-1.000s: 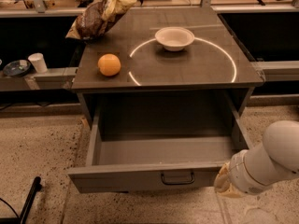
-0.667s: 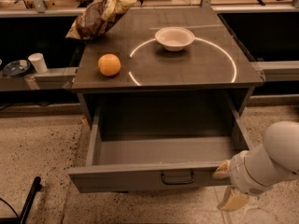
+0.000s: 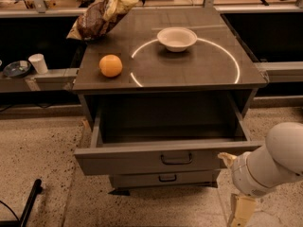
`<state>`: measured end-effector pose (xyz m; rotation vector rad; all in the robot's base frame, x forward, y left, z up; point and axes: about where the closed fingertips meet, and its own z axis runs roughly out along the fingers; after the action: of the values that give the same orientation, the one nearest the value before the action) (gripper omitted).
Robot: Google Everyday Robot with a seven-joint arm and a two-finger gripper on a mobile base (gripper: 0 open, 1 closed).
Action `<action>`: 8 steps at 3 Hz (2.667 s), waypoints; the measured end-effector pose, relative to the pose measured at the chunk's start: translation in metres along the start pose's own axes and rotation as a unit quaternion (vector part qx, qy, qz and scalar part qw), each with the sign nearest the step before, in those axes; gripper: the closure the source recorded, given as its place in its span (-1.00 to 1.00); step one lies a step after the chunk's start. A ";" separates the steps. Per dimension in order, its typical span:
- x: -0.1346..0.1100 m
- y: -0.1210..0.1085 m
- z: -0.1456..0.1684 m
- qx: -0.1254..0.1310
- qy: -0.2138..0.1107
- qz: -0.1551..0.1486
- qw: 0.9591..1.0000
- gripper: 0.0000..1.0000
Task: Close top drawer
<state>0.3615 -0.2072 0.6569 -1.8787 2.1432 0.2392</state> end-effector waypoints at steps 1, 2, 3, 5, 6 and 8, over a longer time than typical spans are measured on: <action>-0.001 -0.001 0.000 0.010 -0.004 -0.006 1.000 -1.00; 0.001 -0.012 0.011 0.032 -0.028 -0.009 0.999 -0.64; 0.001 -0.029 0.030 0.043 -0.057 -0.014 0.997 -0.17; -0.014 -0.068 0.072 0.080 -0.135 -0.001 0.988 -0.83; -0.014 -0.068 0.072 0.080 -0.135 -0.001 0.988 -1.00; -0.030 -0.098 0.084 0.099 -0.200 -0.015 0.975 -0.69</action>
Offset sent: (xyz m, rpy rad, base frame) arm 0.0297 0.0002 -0.0262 0.1111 -0.1343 -0.0073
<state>0.4698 -0.1669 0.5931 -1.5920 1.7953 0.3513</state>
